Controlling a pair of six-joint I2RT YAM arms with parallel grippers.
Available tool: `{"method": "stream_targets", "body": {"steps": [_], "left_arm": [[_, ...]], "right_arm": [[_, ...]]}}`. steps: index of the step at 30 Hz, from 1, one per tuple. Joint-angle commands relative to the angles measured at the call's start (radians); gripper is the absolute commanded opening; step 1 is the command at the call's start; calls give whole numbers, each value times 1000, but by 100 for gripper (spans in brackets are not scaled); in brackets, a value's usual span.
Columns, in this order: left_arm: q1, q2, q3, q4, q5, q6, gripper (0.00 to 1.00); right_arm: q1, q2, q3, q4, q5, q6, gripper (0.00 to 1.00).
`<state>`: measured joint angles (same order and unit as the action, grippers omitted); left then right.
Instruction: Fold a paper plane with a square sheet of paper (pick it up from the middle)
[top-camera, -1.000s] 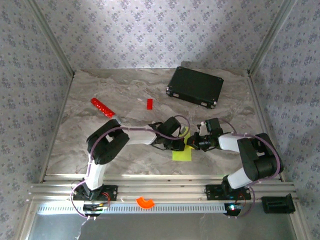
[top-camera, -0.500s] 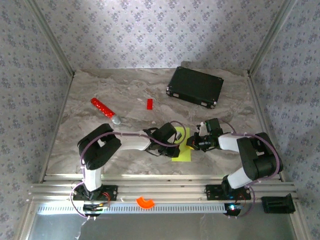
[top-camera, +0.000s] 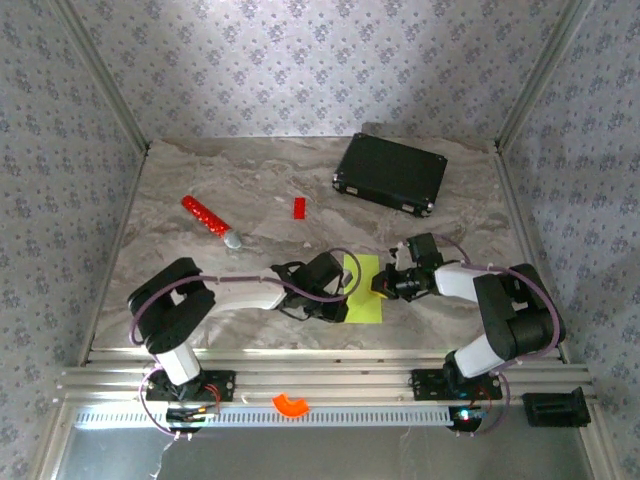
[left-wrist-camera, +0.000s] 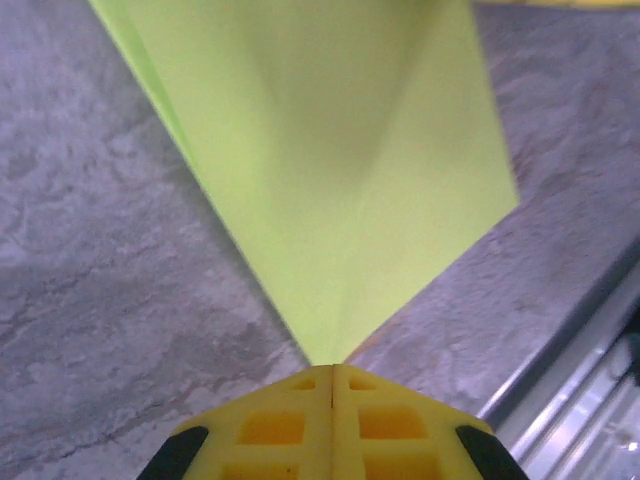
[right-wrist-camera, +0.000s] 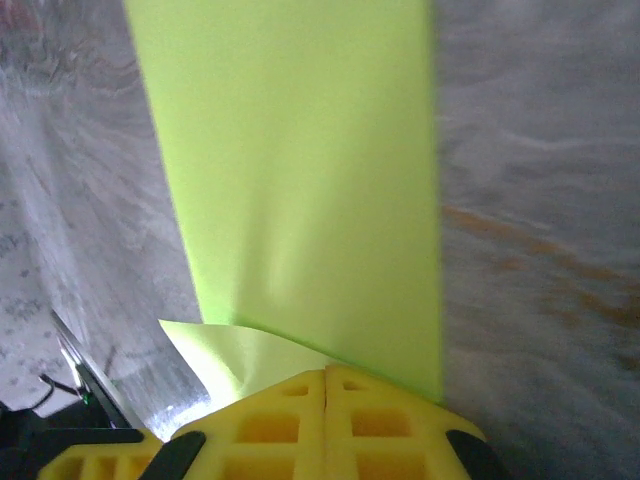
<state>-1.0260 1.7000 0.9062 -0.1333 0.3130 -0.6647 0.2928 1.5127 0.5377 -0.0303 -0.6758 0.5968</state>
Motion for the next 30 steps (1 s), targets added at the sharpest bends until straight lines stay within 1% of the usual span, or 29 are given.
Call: {"method": "stream_targets", "body": {"steps": [1,3,5,7,9,12,16,21,26,30], "left_arm": [[49,-21,27,50,7,-26,7],[74,7,67,55,32,-22,7],[79,37,104,41,20,-14,7],[82,72,135,18,3,-12,6],[86,110,159,15,1,-5,6],[94,158,179,10,-8,-6,4],[102,189,167,27,-12,-23,3],[103,209,143,37,-3,-34,1],[102,201,115,52,-2,-42,1],[102,197,108,57,-2,-46,0]], "right_arm": [[33,-53,87,-149,35,-76,7],[34,-95,102,-187,62,-63,15],[36,-140,95,-211,79,-38,22],[37,-196,76,-253,121,0,25],[42,-268,35,-269,134,35,29],[58,-375,-33,-294,178,125,35],[110,-440,-61,-361,197,195,37],[206,-444,-72,-404,246,262,39],[267,-435,-109,-371,270,323,43],[278,-417,-119,-329,268,335,43]]}}
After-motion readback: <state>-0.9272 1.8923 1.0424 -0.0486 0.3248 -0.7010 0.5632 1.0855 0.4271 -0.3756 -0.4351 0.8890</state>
